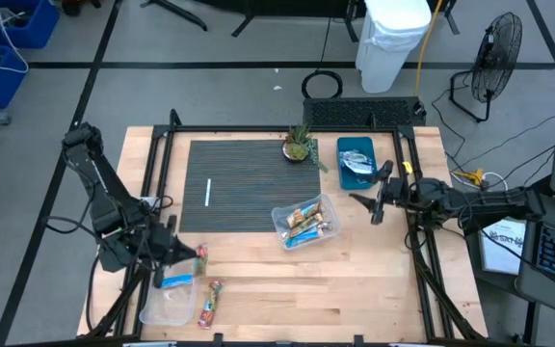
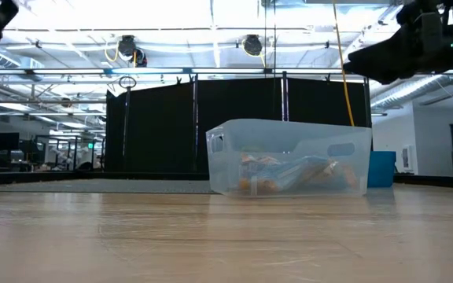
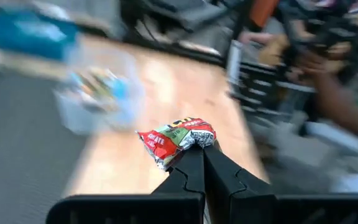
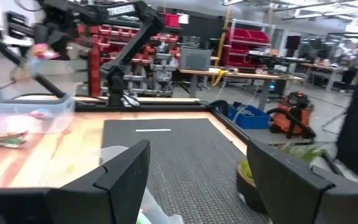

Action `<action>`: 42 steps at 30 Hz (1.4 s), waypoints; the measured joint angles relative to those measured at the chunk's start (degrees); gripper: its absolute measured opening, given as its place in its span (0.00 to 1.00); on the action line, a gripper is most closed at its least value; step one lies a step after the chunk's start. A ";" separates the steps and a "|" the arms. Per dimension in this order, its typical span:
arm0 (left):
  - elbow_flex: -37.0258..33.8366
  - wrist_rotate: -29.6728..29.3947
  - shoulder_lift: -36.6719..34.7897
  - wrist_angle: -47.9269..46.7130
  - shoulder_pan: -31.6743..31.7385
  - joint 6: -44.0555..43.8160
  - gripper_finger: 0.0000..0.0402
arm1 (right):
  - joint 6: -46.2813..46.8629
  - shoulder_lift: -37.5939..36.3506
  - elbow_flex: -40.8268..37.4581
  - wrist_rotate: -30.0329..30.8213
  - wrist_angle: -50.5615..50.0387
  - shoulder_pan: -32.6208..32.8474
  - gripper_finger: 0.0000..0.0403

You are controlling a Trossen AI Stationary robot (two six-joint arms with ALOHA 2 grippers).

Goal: Pick and place Granola Bars by type
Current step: Put the right red granola bar into the bottom transparent bin

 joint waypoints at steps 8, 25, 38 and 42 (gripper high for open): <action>0.00 14.35 0.09 -12.53 -0.04 -26.92 0.00 | -0.09 0.02 0.00 0.45 -0.02 0.00 0.64; 0.42 23.25 1.68 -26.53 -3.10 -49.85 0.00 | -0.17 0.04 0.00 0.42 -0.04 0.02 0.64; 0.42 38.82 15.21 -25.06 -3.30 -59.72 0.00 | -0.16 0.04 0.00 0.40 0.00 0.02 0.64; 0.42 38.55 16.17 -23.78 -3.26 -57.36 0.04 | -0.16 0.04 0.00 0.42 0.00 0.02 0.64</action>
